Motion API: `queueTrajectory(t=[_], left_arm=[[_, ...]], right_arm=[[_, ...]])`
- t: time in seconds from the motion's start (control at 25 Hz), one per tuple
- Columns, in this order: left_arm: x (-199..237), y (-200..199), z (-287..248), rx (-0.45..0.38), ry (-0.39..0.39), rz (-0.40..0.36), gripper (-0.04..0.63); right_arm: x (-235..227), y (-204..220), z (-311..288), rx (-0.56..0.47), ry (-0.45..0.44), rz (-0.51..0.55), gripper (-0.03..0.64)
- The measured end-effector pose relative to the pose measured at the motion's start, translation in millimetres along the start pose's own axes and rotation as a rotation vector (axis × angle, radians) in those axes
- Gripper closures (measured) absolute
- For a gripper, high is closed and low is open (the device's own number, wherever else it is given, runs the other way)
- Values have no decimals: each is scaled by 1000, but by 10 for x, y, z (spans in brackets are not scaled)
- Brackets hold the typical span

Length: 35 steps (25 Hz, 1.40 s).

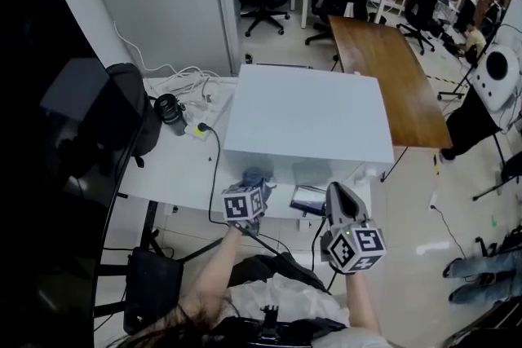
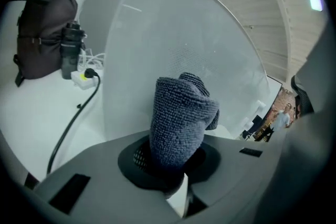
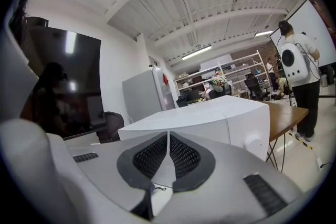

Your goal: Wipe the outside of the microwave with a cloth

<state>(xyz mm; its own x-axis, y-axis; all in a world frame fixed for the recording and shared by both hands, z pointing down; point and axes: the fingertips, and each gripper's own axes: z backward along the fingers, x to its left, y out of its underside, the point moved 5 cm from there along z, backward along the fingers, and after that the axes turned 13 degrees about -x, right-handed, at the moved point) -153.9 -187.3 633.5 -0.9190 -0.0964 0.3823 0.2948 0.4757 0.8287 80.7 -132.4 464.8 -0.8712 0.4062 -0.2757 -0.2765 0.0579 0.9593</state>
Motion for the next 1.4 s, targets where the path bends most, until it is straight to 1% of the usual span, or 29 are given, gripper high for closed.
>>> queueTrajectory(t=[0.2,0.28,0.32,0.44,0.52,0.72,0.88,1.04,1.24,1.4], left_arm=[[386,-75,124,-27,-80,35,544],[425,-126,186,-50,-84,42,544],[392,-168,224,-68,-66,36,545],[122,-341,417,-150,46,8,545],[-70,-450,646,-207,98,11,544],[-429,-577,1211,-304,153,1,544],[-674,-569,1549,-356,183,41,545],[-914,-477,1970,-419,176,29,545],[-1170,-310,2399,-503,132,40,545],[-1339,-143,2566,-531,87,45,543]], right_arm=[[118,3,-80,0,-22,-3,586],[141,-4,-78,-8,-17,-7,586],[145,-8,-71,-16,-10,-11,586],[167,-32,-21,-38,18,-20,586],[181,-52,38,-51,38,-18,586],[220,-102,253,-86,78,-14,588],[274,-128,450,-100,81,-16,588],[295,-175,705,-116,73,-32,589],[234,-246,1078,-118,42,-30,591],[177,-274,1326,-110,0,-30,591]])
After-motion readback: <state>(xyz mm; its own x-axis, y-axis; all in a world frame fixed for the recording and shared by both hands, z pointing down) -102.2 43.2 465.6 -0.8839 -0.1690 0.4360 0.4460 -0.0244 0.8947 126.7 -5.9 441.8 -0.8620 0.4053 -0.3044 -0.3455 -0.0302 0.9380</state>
